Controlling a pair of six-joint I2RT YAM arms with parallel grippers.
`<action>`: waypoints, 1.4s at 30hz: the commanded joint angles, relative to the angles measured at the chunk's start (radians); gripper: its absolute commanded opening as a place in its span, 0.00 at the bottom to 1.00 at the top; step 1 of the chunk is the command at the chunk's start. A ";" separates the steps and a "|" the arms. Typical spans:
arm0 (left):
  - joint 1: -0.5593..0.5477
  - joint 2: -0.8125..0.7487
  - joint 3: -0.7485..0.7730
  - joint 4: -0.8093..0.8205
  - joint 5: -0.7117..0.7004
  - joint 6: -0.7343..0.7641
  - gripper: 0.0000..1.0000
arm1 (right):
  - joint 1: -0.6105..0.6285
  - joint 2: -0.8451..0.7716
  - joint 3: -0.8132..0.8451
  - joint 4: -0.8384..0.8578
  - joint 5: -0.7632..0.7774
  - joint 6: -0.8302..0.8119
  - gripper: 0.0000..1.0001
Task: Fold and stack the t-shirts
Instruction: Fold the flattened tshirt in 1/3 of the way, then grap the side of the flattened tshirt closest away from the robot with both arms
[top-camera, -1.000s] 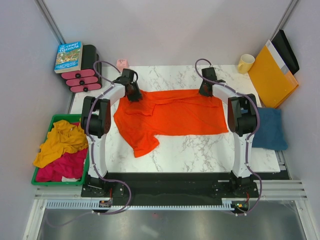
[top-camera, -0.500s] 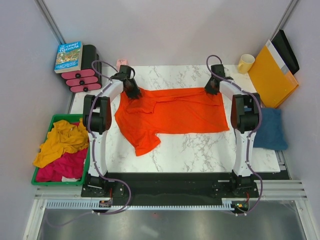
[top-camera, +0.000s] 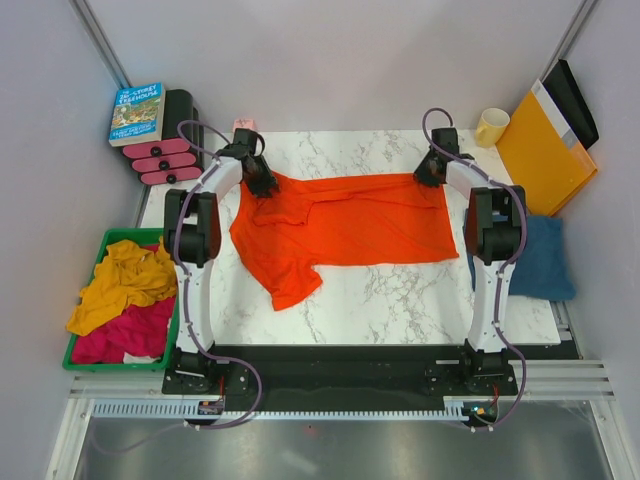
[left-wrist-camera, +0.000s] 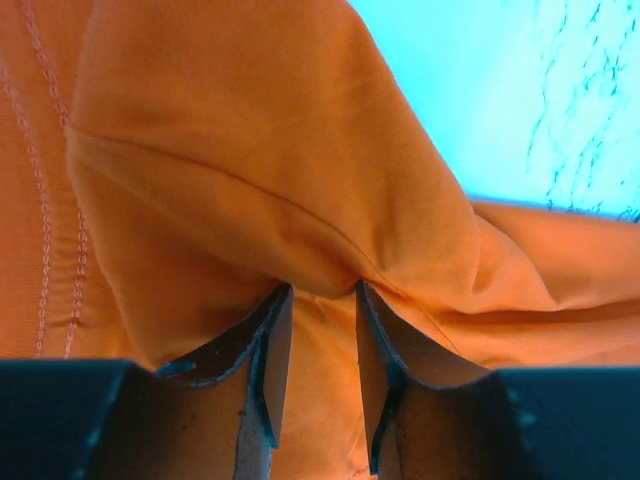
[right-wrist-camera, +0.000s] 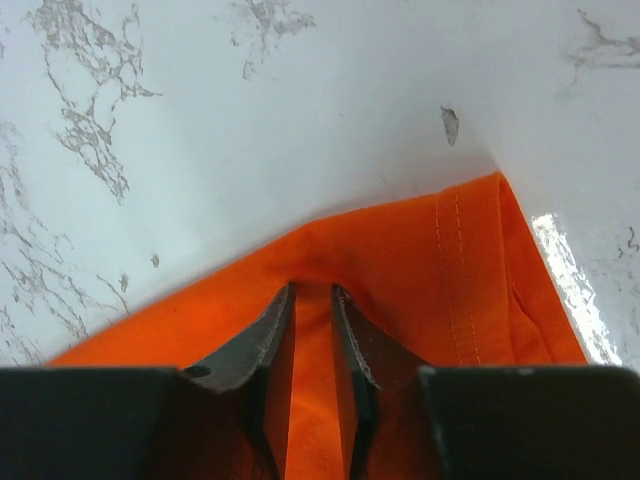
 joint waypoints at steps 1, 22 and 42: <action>-0.005 -0.158 -0.078 0.076 -0.063 0.044 0.42 | 0.037 -0.079 -0.041 0.031 0.035 -0.062 0.32; -0.256 -0.906 -0.960 0.158 -0.279 0.005 0.35 | 0.324 -0.767 -0.640 0.072 0.231 -0.179 0.54; -0.522 -1.297 -1.408 0.126 -0.322 -0.300 0.33 | 0.451 -0.992 -0.852 -0.014 0.257 -0.188 0.54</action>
